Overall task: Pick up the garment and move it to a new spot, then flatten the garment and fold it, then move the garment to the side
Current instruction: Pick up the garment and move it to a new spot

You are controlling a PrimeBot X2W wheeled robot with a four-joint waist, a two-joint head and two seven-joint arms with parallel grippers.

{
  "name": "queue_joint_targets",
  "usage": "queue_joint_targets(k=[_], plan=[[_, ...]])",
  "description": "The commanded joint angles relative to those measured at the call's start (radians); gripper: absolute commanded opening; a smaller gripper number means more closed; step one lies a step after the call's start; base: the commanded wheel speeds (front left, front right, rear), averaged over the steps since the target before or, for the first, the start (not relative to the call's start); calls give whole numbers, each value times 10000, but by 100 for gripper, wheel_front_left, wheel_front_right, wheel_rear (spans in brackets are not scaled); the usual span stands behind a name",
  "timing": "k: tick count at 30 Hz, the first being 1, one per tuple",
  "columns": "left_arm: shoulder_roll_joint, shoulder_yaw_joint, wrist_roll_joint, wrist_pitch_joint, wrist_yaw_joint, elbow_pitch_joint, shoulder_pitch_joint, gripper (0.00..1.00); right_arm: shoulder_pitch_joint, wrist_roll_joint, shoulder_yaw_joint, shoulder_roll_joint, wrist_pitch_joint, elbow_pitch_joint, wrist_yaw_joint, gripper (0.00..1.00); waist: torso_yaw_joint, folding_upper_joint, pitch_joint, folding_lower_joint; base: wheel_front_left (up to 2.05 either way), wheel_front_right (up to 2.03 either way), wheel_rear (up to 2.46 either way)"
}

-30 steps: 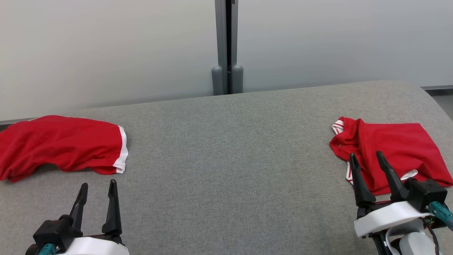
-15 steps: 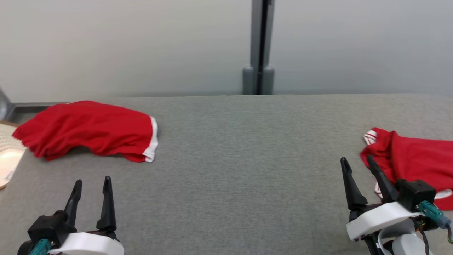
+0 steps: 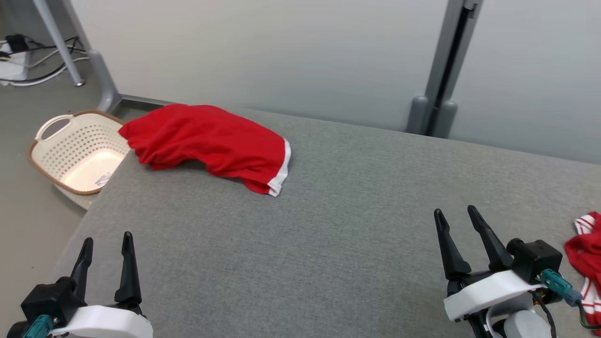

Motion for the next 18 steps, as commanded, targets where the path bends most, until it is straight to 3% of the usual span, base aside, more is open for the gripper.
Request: queue_joint_targets(k=[1,10,18], plan=[[62,31,-66,34,80,-72,9,100,-112,57,41,-29,-128,-54,0,100,289,0,27,0,0,0,0],[328,174,-291,638,87,-571,-539,100,-272,-38,166,-138,-240,-186,0,100,348,0,287,0,0,0,0],[1326,415,-1257,3194,-494,32,-3104,100,-1034,-270,217,-467,-139,-848,0,100,-477,0,1581,0,0,0,0]])
